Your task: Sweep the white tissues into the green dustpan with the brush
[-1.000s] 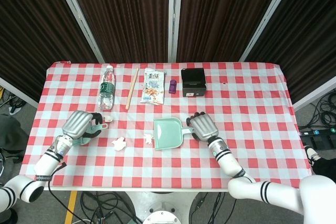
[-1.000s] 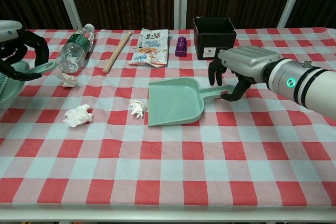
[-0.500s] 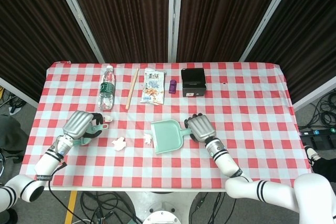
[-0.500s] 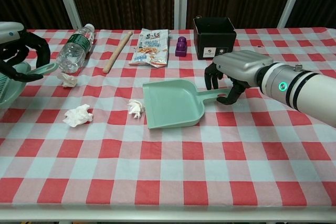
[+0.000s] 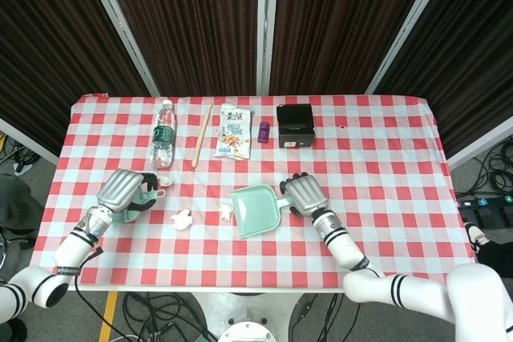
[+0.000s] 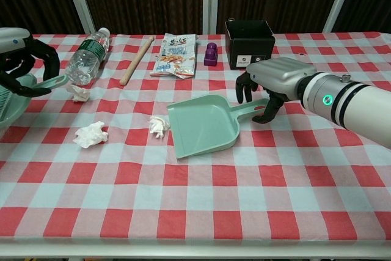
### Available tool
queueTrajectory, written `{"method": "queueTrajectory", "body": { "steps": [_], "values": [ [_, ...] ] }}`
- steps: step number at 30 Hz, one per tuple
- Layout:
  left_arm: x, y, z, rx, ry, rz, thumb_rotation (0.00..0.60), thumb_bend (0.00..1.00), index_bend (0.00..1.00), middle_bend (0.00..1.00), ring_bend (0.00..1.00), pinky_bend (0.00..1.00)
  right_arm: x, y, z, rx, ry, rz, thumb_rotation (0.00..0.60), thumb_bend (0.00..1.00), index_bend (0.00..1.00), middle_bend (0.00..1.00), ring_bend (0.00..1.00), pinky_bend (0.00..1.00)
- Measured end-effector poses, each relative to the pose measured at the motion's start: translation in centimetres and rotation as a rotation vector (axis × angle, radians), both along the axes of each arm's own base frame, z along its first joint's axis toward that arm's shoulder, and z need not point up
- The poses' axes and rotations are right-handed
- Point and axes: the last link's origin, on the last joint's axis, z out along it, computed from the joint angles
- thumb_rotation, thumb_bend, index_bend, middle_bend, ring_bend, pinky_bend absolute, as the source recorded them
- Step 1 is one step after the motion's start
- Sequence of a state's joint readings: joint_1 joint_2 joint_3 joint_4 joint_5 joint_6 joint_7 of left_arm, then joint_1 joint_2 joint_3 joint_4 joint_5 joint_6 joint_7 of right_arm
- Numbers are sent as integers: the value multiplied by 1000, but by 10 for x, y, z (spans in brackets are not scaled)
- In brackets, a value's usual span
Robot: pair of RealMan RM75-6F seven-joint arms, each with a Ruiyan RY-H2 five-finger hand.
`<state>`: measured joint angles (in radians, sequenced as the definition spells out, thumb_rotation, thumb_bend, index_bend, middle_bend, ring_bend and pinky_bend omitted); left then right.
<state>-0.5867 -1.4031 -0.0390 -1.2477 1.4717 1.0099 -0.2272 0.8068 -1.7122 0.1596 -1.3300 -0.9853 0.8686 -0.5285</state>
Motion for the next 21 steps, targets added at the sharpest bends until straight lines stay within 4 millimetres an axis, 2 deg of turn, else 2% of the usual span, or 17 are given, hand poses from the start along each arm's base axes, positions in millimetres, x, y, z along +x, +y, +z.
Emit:
{"method": "queueTrajectory", "body": {
  "steps": [6,9,14,21],
  "values": [
    [-1,0,1,1,-9,3,600,480,568,580,767,931,6,-2,-2,-11,-17,4,600,345,577,485,370,325],
    [-2,1,2,7,-23,4,600,482,568,580,764,931,9,-4,0,-15,-30,1,600,394,631,523,395,338],
    [-4,5,4,23,-46,-3,600,485,568,580,758,931,17,-9,9,-17,-29,6,600,423,678,554,421,347],
    [-9,21,3,16,-53,-4,600,487,568,581,754,929,26,-13,20,-12,10,-4,600,427,692,562,429,348]
  ]
}}
